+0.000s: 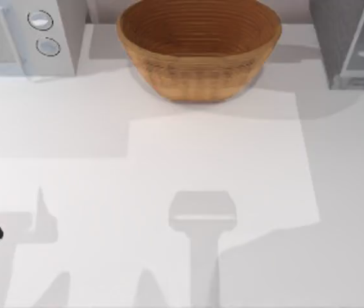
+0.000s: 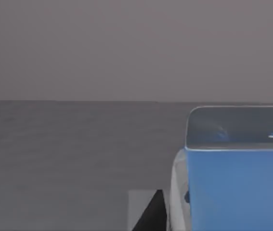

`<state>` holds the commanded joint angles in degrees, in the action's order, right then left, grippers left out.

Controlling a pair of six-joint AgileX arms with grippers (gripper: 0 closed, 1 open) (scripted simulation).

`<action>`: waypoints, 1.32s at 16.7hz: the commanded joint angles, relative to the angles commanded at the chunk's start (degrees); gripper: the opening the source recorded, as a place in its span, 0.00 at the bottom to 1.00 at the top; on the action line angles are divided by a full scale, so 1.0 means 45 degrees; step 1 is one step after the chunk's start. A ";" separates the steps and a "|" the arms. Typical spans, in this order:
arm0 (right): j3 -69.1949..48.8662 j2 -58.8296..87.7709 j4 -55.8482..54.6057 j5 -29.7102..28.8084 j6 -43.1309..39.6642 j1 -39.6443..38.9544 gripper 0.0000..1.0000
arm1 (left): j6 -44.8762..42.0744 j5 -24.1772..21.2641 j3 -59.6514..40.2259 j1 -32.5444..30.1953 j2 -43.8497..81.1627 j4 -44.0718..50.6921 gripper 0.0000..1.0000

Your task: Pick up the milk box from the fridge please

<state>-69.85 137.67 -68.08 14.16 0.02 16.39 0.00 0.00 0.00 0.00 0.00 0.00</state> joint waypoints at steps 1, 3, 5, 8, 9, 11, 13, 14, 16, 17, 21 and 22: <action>0.0018 -0.0167 0.0176 0.0003 0.0003 -0.0006 0.00 | 0.0000 0.0000 0.0000 0.0000 0.0000 0.0000 1.00; 0.0018 -0.0784 0.0743 0.0017 0.0010 -0.0016 0.00 | 0.0000 0.0000 0.0000 0.0000 0.0000 0.0000 1.00; 0.0033 -0.1463 0.1413 0.0015 0.0011 -0.0012 0.00 | 0.0000 0.0000 0.0000 0.0000 0.0000 0.0000 1.00; 0.0023 -0.1818 0.1777 0.0018 0.0021 -0.0002 0.00 | 0.0000 0.0000 0.0000 0.0000 0.0000 0.0000 1.00; 0.0023 -0.1818 0.1777 0.0018 0.0021 -0.0002 0.00 | 0.0000 0.0000 0.0000 0.0000 0.0000 0.0000 1.00; 0.0051 -0.1800 0.1722 0.0033 0.0041 0.0012 0.00 | 0.0000 0.0000 0.0000 0.0000 0.0000 0.0000 1.00; 0.0502 -0.2212 0.1391 0.0150 0.0049 0.0145 0.00 | 0.0000 0.0000 0.0000 0.0000 0.0000 0.0000 1.00; 0.0913 -0.2512 0.1112 0.0251 0.0055 0.0212 0.00 | 0.0000 0.0000 0.0000 0.0000 0.0000 0.0000 1.00; 0.2129 -0.3064 0.0607 0.0484 0.0052 0.0308 0.00 | 0.0000 0.0000 0.0000 0.0000 0.0000 0.0000 1.00; 0.2911 -0.3348 0.0346 0.0582 0.0034 0.0364 0.00 | 0.0000 0.0000 0.0000 0.0000 0.0000 0.0000 1.00; 0.5335 -0.4404 -0.0686 0.0872 0.0026 0.0779 0.00 | 0.0000 0.0000 0.0000 0.0000 0.0000 0.0000 1.00; 0.5614 -0.4629 -0.0914 0.0949 0.0052 0.0880 0.00 | 0.0000 0.0000 0.0000 0.0000 0.0000 0.0000 1.00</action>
<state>-44.59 116.84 -72.19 18.43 0.26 20.35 0.00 0.00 0.00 0.00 0.00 0.00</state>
